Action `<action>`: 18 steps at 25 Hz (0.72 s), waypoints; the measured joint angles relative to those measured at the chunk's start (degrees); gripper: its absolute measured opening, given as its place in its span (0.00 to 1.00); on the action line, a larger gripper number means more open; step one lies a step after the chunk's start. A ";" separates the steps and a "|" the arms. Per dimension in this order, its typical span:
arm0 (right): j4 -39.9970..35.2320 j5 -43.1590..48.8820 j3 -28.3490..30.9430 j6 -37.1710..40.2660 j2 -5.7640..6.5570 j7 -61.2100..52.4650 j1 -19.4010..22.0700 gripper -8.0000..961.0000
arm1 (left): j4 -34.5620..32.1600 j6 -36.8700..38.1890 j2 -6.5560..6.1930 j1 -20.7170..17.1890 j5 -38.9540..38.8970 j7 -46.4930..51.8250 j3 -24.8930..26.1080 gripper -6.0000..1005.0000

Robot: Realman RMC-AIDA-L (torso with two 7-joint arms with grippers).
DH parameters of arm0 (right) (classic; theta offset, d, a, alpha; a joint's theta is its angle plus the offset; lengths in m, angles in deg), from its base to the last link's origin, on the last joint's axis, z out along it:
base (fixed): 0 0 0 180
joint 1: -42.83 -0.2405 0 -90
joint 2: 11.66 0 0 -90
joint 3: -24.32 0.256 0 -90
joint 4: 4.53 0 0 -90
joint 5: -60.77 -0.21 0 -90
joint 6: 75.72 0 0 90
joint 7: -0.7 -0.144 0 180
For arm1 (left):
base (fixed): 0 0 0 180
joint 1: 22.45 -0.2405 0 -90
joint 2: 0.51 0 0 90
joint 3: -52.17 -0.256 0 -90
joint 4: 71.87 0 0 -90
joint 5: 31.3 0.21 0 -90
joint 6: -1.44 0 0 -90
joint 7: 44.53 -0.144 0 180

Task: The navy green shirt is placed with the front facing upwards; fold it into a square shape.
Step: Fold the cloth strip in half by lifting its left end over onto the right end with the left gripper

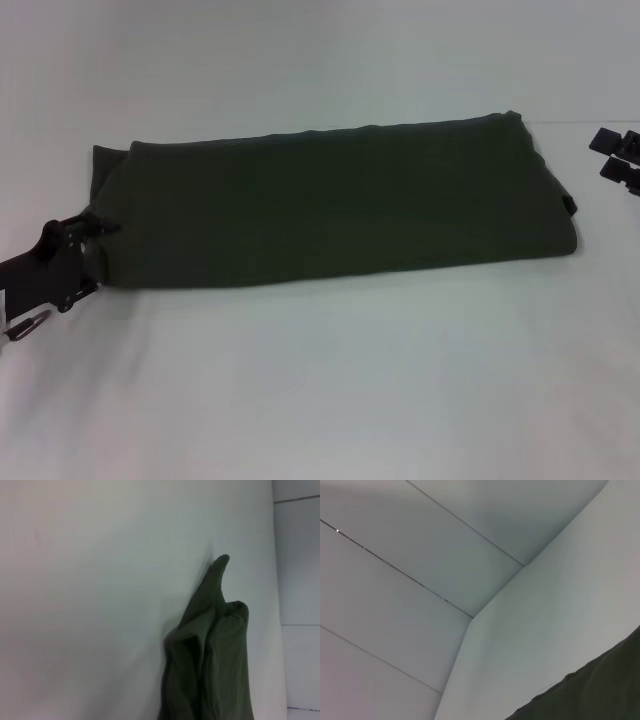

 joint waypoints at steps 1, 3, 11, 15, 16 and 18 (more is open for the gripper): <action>0.00 -0.01 0.09 0.00 0.01 -0.02 0.04 0.77 | -0.13 0.12 0.03 -0.11 0.01 -0.28 0.00 0.59; 0.00 0.04 0.44 0.00 0.06 -0.12 0.09 0.77 | -0.22 0.27 0.06 -0.21 0.01 -0.65 0.00 0.57; 1.14 0.17 1.29 0.00 0.26 -0.01 0.07 0.77 | -0.24 0.36 -0.07 -0.16 -0.11 -1.83 0.01 0.29; 1.39 0.20 1.48 0.00 0.33 0.00 0.07 0.76 | -0.27 0.37 -0.02 -0.18 -0.38 -2.90 0.07 0.21; 1.40 0.21 1.52 0.00 0.34 0.00 0.07 0.76 | -0.36 0.40 -0.02 -0.18 -0.39 -3.37 0.16 0.19; 1.47 0.22 1.64 -0.06 0.35 0.00 0.09 0.76 | -0.50 0.69 -0.07 -0.19 -0.41 -4.46 0.32 0.15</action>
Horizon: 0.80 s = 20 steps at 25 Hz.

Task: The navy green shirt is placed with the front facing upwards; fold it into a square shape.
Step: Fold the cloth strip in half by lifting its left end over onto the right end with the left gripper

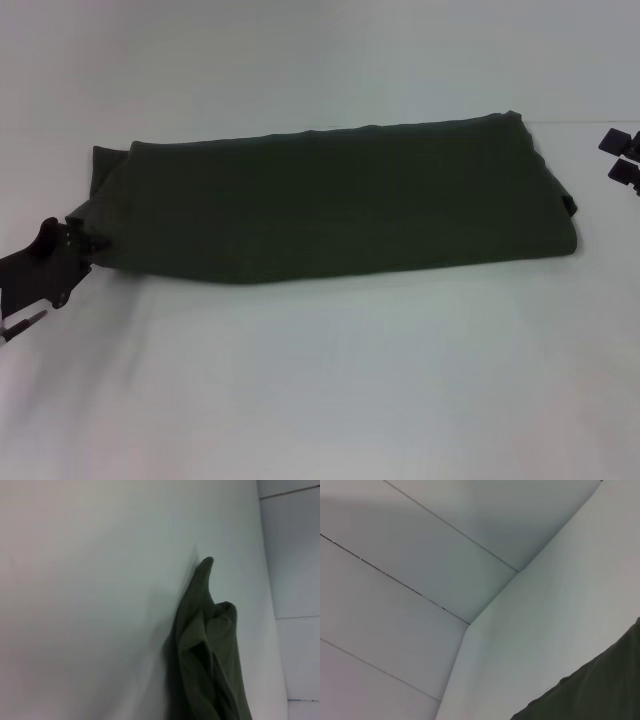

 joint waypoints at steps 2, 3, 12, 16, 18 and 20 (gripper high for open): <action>0.12 0.02 0.17 -0.21 0.00 0.00 0.05 0.76 | -0.21 0.22 -0.09 -0.05 0.06 -0.66 0.09 0.10; 0.20 0.02 0.25 -0.34 0.01 0.00 0.07 0.76 | -0.29 0.28 -0.14 -0.10 0.12 -0.76 0.09 0.09; 1.02 -0.01 1.98 -0.68 0.01 0.00 0.75 0.76 | -4.68 3.63 -0.49 -2.27 0.29 -1.08 0.13 0.02; 1.42 0.04 2.09 -0.78 -0.04 0.00 0.82 0.76 | -4.90 4.02 -0.83 -2.36 0.31 -1.48 0.20 0.02; 1.64 0.04 2.15 -1.05 -0.07 0.00 0.84 0.76 | -4.83 4.04 -0.94 -2.24 0.35 -1.56 0.21 0.02; 1.67 0.01 2.18 -1.30 -0.14 0.00 0.83 0.76 | -4.83 4.12 -1.03 -2.13 0.40 -1.60 0.21 0.02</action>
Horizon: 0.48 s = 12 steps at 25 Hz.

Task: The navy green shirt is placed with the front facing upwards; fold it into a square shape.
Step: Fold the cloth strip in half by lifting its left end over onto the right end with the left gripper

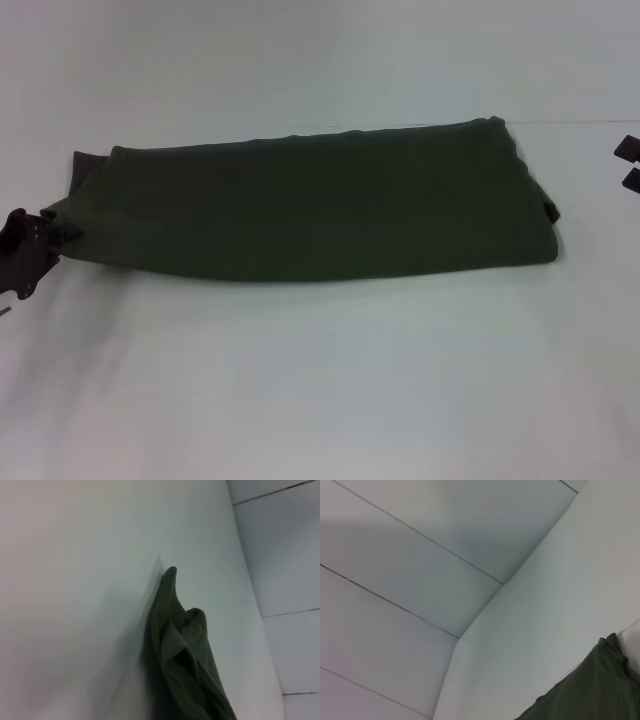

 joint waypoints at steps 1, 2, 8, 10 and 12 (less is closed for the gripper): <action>0.00 -0.02 0.01 -0.04 -0.03 -0.02 -0.05 0.76 | -0.01 0.03 -0.03 0.01 0.02 -0.01 -0.01 0.02; 0.00 -0.03 0.01 -0.05 -0.04 -0.08 -0.10 0.76 | -0.04 0.09 -0.05 0.01 0.03 -0.01 -0.02 0.02; 0.00 -0.30 0.30 0.14 -0.04 -0.24 -0.33 0.76 | -0.25 0.37 -0.40 -0.36 0.04 -0.04 0.02 0.02; 0.00 -0.33 0.46 0.25 -0.04 -0.26 -0.50 0.76 | -0.45 0.58 -0.55 -0.40 0.12 -0.07 0.02 0.02; -0.01 -0.34 0.49 0.25 -0.04 -0.34 -0.60 0.76 | -0.93 0.74 -0.72 -0.58 0.32 -0.09 0.01 0.02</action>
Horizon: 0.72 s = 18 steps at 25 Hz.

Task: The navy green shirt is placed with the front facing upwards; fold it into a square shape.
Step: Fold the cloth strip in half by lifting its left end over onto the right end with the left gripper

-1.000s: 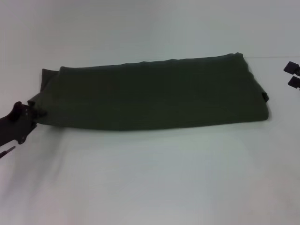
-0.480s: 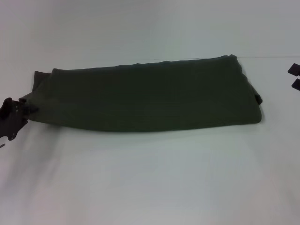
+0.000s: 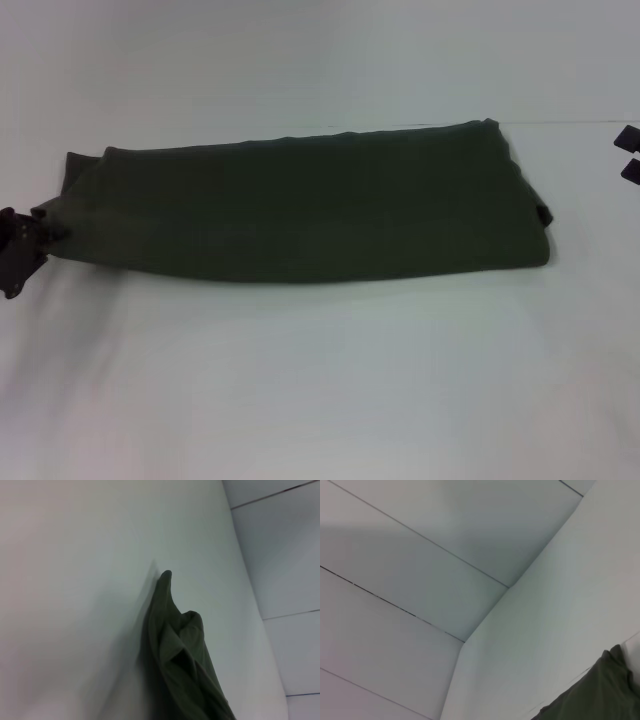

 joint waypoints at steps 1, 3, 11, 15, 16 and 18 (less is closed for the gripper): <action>0.00 -0.01 0.00 -0.01 0.00 -0.02 -0.04 0.76 | -0.32 0.02 -0.07 -0.13 0.18 0.01 -0.01 0.02; -0.01 -0.02 0.04 -0.05 -0.04 -0.03 -0.08 0.76 | -0.99 -0.11 -0.26 -0.43 0.73 0.15 0.15 0.02; -0.06 -0.08 0.16 -0.34 0.10 -0.06 -0.07 0.76 | -1.81 -1.09 -1.17 -1.48 4.74 0.03 5.68 0.02; -0.06 -0.08 0.16 -0.34 0.10 -0.07 -0.04 0.76 | -2.51 -1.02 -2.17 -1.67 7.90 0.11 8.87 0.02; -0.06 -0.09 0.16 -0.34 0.10 -0.07 -0.02 0.76 | -2.61 -0.98 -2.32 -1.66 8.40 0.17 9.27 0.02; -0.06 -0.09 0.16 -0.34 0.10 0.02 0.00 0.76 | -2.96 -0.57 -2.63 -1.52 9.25 0.41 10.22 0.02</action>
